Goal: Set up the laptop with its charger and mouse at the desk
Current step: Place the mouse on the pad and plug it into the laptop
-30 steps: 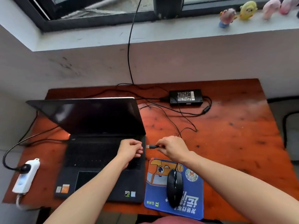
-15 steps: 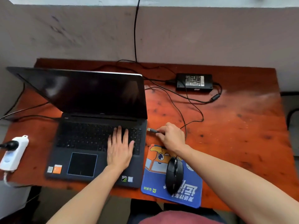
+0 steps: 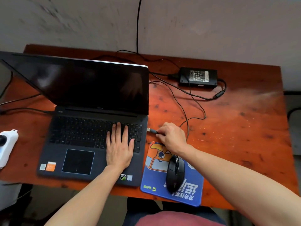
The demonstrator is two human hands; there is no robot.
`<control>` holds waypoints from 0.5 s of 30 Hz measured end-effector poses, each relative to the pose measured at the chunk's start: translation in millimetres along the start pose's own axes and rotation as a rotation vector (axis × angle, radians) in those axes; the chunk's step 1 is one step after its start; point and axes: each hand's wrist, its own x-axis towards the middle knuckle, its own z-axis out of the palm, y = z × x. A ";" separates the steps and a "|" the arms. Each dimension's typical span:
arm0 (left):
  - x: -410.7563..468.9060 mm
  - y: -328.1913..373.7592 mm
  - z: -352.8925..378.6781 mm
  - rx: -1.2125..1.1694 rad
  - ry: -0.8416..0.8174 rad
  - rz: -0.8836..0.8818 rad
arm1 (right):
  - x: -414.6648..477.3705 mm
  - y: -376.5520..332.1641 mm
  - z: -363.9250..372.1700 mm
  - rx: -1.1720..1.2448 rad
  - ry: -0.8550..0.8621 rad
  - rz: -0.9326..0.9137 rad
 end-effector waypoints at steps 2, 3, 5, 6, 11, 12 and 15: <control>-0.3 -1.3 1.3 -0.002 0.005 0.002 | -0.3 1.0 -1.6 -0.042 -0.016 -0.069; -0.2 -1.7 1.7 -0.003 0.006 0.002 | 0.2 1.5 -2.2 -0.055 -0.021 -0.092; 0.1 -2.2 2.4 -0.006 0.008 0.003 | 3.5 1.3 -3.8 -0.049 -0.007 -0.086; 0.1 -2.2 2.7 -0.007 0.007 0.002 | 6.1 0.6 -4.8 -0.023 0.004 -0.054; -0.1 -2.5 4.3 -0.010 0.012 -0.001 | 9.2 -1.3 -2.9 0.009 0.001 0.024; -0.1 -2.3 4.5 -0.013 0.014 0.000 | 7.6 -2.0 -1.4 -0.024 0.003 0.003; -0.2 -2.9 5.3 -0.022 0.024 0.001 | 4.9 -3.8 2.4 -0.070 0.029 -0.009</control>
